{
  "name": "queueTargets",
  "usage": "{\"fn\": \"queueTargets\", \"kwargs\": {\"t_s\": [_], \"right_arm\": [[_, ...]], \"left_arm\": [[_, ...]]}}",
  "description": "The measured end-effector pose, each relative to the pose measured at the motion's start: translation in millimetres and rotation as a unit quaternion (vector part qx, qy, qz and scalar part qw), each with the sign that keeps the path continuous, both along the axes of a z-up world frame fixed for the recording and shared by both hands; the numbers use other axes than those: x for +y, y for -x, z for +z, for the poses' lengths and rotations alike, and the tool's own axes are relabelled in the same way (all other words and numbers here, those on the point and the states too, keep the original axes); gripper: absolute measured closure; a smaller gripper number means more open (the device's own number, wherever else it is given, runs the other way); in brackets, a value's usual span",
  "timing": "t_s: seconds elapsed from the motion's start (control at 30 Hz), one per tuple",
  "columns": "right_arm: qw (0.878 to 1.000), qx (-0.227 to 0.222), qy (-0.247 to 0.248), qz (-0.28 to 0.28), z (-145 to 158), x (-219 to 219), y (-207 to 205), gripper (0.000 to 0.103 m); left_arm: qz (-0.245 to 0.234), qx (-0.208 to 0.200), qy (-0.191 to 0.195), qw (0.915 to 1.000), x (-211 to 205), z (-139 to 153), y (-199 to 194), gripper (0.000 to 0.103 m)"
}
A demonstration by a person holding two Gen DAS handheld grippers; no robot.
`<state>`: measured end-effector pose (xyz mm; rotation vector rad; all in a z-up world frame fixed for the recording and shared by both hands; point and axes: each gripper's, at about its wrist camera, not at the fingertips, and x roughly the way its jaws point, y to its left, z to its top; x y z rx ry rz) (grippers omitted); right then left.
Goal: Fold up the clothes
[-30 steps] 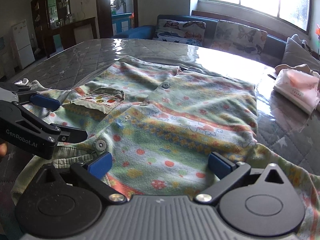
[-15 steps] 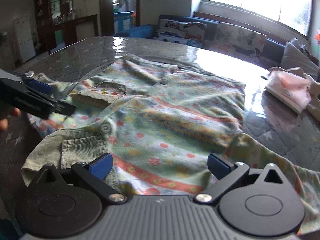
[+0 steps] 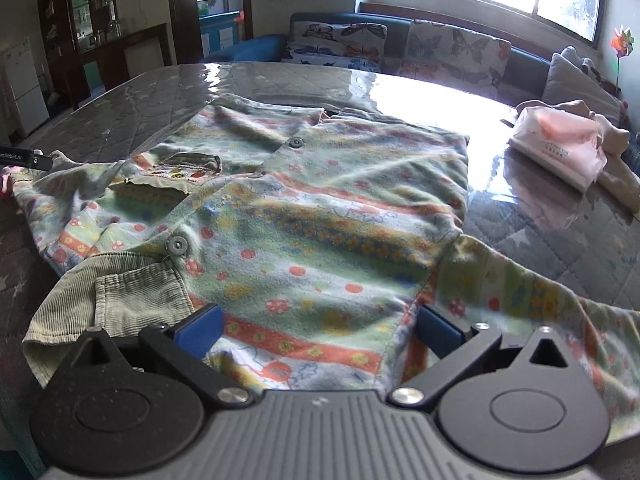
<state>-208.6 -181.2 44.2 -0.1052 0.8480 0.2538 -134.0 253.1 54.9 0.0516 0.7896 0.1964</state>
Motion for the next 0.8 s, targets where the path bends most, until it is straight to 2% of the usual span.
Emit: {"fn": "queueTargets", "kwargs": {"t_s": [0.03,0.1,0.17,0.23,0.27,0.3,0.37,0.4,0.43,0.67,0.77,0.8], "right_arm": [[1.0,0.001,-0.001,0.0,0.5,-0.2,-0.2,0.0],[1.0,0.001,-0.002,0.001,1.5,-0.8,-0.6,0.0],[1.0,-0.003,-0.008,-0.003,3.7,-2.4,0.7,0.003],[1.0,-0.013,-0.007,-0.009,8.4,-5.0,3.5,0.004],[1.0,-0.02,-0.006,-0.012,11.3,-7.2,5.7,0.004],[1.0,-0.026,-0.004,-0.015,14.3,-9.6,8.1,0.005],[0.999,-0.041,0.006,-0.025,18.6,-16.0,13.8,0.005],[0.998,-0.048,0.013,-0.03,19.7,-19.6,16.6,0.006],[0.998,-0.053,0.019,-0.035,20.5,-23.0,19.1,0.006],[0.993,-0.054,0.024,-0.098,14.7,-76.2,42.5,0.01],[0.989,-0.054,0.021,-0.133,13.7,-97.4,50.2,0.012],[0.989,-0.05,0.024,-0.139,12.3,-101.4,51.0,0.014]], "left_arm": [[0.002,0.005,0.008,1.0,5.8,-2.4,-2.0,0.02],[0.003,0.007,0.011,0.9999,12.3,-4.5,-3.6,0.024],[-0.002,0.0,0.0,1.0,13.8,-4.1,-2.9,0.034],[-0.006,-0.006,-0.011,0.9999,15.3,-3.7,-2.1,0.064],[-0.009,-0.009,-0.017,0.9998,15.8,-3.6,-1.7,0.067],[-0.012,-0.012,-0.027,0.9995,4.6,-6.0,-1.4,0.073],[-0.015,-0.016,-0.049,0.9986,-0.3,-9.0,-0.7,0.077],[-0.01,-0.018,-0.079,0.9967,-4.2,-11.0,-1.1,0.083],[-0.004,-0.02,-0.108,0.994,-8.1,-12.9,-1.4,0.094],[-0.059,-0.043,-0.069,0.9949,-41.1,12.0,10.1,0.089],[-0.083,-0.052,-0.053,0.9938,-55.2,22.7,15.1,0.069],[-0.091,-0.056,-0.047,0.9932,-60.0,26.3,16.7,0.059]]}}
